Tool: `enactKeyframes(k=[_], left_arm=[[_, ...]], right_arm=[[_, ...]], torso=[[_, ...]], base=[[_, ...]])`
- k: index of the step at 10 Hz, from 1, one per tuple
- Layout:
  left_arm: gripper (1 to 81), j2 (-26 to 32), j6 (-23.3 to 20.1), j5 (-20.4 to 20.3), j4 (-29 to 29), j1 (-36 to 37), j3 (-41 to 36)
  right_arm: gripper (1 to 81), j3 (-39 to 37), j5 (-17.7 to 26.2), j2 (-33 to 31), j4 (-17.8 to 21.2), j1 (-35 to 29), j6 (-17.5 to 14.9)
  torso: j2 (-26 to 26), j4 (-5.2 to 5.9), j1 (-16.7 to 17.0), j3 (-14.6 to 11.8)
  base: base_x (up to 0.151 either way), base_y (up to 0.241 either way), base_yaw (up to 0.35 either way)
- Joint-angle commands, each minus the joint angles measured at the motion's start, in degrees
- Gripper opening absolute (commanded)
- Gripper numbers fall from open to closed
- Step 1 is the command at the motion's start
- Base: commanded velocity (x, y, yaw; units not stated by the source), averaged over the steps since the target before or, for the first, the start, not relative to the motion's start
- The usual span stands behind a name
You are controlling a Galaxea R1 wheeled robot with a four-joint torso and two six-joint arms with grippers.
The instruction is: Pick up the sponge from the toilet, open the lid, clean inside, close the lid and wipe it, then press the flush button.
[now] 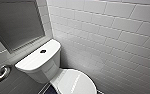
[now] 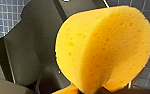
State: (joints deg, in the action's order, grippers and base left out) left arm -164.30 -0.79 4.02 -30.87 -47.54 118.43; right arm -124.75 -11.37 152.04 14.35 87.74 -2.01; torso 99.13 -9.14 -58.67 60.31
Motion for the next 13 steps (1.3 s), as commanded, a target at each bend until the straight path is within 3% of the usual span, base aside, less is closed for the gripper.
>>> enactKeyframes(k=[1,5,7,13], left_arm=[[81.1,-1.38,2.73,3.01,-0.77,6.71,-1.62],[81.1,-1.65,6.68,1.69,-0.77,7.07,-1.71],[81.1,-1.3,11.84,1.51,-0.77,7.41,-1.62],[81.1,-0.59,18.89,1.43,-0.86,9.26,-2.77]], right_arm=[[1.0,0.39,4.25,-1.54,-0.46,-0.41,0.08],[1.0,0.13,4.17,-1.54,-0.2,-0.41,0.25],[1.0,0.04,4.17,-1.28,-0.11,-0.49,0.34],[1.0,-0.14,4.25,-1.28,-0.03,-0.93,0.34]], torso=[[0.0,0.0,0.0,0.0],[0.0,0.0,-0.02,0.0],[0.0,0.0,-0.02,0.0],[0.0,0.0,-0.02,0.0]], base=[[0.0,0.0,0.0],[0.0,0.0,0.0],[0.0,0.0,0.0],[0.0,0.0,0.0]])
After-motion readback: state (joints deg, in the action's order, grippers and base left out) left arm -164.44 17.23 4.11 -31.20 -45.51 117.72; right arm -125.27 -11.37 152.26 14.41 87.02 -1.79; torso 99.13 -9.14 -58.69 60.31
